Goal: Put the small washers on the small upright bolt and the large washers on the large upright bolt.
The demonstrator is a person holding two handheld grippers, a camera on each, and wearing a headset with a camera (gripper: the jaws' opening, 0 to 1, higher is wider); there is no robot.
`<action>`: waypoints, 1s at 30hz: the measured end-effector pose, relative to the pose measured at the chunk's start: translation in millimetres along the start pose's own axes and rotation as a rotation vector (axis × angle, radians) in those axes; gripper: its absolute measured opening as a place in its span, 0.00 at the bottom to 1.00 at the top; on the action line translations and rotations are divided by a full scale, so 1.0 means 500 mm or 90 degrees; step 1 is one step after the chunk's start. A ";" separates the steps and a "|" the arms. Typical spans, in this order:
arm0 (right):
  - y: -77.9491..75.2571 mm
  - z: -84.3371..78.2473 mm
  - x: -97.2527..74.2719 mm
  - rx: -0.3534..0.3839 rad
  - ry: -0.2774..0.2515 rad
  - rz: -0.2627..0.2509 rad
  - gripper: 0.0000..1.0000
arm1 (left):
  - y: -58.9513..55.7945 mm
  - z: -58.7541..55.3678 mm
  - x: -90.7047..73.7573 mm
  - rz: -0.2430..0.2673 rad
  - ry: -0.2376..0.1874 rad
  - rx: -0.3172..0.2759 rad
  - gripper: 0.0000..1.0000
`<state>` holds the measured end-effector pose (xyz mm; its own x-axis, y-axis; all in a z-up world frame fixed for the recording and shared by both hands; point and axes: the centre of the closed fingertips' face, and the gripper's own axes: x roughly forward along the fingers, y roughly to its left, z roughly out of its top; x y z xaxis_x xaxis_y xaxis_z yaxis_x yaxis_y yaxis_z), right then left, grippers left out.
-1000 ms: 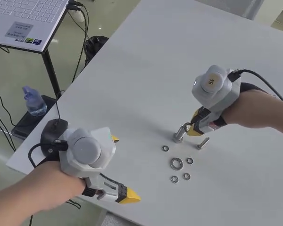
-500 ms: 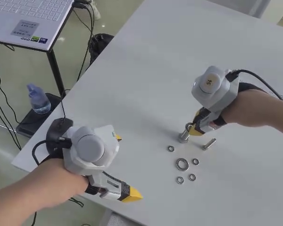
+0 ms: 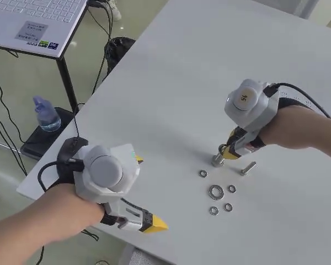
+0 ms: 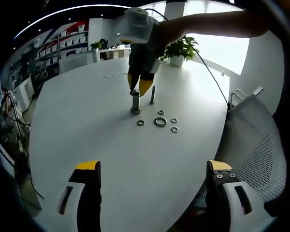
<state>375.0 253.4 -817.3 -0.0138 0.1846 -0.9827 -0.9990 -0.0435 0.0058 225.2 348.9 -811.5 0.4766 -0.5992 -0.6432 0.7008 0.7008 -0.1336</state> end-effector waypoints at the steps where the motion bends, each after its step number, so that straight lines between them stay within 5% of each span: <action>1: 0.001 0.000 0.003 -0.002 0.000 0.001 0.22 | 0.001 -0.003 0.001 0.001 0.004 0.002 0.90; 30: -0.009 -0.007 0.083 0.010 0.016 -0.004 0.22 | 0.011 -0.005 -0.003 -0.004 0.001 0.012 0.90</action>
<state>379.2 257.9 -858.9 -0.0061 0.1603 -0.9871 -0.9996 -0.0267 0.0018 227.0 354.7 -813.2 0.4713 -0.6032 -0.6434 0.7139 0.6893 -0.1233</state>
